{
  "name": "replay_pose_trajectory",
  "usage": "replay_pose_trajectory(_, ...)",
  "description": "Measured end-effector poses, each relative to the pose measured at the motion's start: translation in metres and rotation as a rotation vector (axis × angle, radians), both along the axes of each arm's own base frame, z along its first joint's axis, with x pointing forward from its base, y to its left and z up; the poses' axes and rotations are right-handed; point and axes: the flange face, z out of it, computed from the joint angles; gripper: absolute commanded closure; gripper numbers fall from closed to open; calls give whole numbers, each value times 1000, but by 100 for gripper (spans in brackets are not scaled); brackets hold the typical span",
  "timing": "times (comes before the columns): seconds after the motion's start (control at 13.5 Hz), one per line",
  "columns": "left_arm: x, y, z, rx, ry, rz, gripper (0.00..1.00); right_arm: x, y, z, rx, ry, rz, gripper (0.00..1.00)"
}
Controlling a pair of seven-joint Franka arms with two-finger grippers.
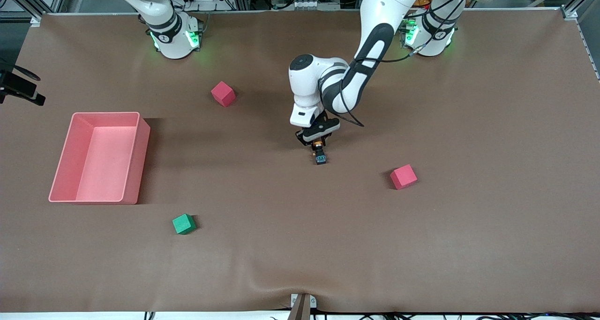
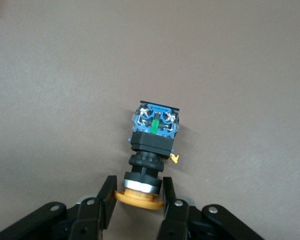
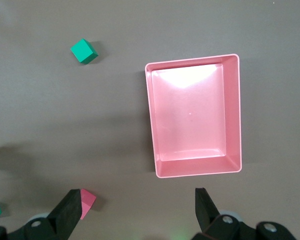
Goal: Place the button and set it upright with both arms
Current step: 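Lift the switch with the left gripper and rotate it sideways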
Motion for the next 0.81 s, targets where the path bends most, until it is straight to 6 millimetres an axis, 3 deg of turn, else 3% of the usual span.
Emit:
replay_pose_trajectory(0.22, 18, -6, 24, 14, -33, 22, 85, 3, 7, -4, -4, 7, 14, 0)
replay_pose_trajectory(0.59, 53, -31, 94, -102, 0, 44, 86, 5, 28, -5, -38, 14, 57, 0)
replay_pose_trajectory(0.81, 90, -22, 127, -208, 57, 122, 86, 5, 28, -6, -39, 16, 57, 0)
